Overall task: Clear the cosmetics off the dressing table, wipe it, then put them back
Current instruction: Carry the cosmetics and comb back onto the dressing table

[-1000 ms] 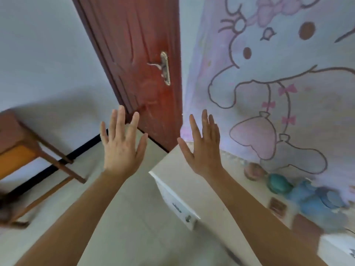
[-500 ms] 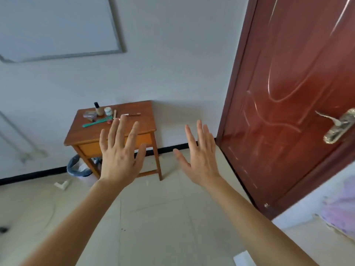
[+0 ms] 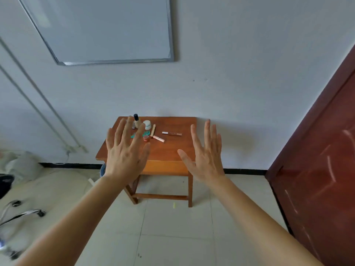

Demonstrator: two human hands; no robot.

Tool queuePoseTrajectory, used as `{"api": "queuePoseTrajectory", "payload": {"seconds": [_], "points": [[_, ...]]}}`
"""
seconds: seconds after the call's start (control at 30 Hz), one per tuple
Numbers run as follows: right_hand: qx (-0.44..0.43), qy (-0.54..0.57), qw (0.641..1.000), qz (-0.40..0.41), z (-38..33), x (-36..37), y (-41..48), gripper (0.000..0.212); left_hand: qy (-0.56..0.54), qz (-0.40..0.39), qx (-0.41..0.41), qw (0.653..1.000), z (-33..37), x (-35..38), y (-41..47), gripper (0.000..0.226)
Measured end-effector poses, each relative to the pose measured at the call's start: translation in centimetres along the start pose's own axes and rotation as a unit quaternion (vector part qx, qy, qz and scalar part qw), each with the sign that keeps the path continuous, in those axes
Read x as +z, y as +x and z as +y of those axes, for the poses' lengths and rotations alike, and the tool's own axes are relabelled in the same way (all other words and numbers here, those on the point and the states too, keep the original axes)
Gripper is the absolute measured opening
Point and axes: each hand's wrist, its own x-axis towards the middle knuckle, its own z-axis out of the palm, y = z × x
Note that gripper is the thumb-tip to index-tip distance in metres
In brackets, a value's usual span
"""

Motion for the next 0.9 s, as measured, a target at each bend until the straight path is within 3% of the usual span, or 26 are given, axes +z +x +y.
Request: {"api": "queuePoseTrajectory", "payload": {"seconds": [0.23, 0.47, 0.6, 0.9], "points": [[-0.018, 0.008, 0.998, -0.064, -0.3, 6.1, 11.0, 0.086, 0.042, -0.035, -0.093, 0.994, -6.2, 4.0, 6.7, 0.058], [-0.028, -0.05, 0.991, -0.125, 0.3, 14.8, 15.4, 0.083, 0.041, -0.143, -0.14, 0.979, -12.7, 13.0, 10.2, 0.059], [-0.008, -0.098, 0.98, -0.173, 1.6, 19.9, 18.5, 0.087, 0.046, -0.201, -0.112, 0.972, -16.6, 19.6, 13.3, 0.063], [0.14, -0.129, 0.954, -0.231, 1.2, 27.4, 29.0, 0.086, 0.014, -0.278, -0.002, 0.96, -25.7, 29.8, 24.7, 0.063]]}}
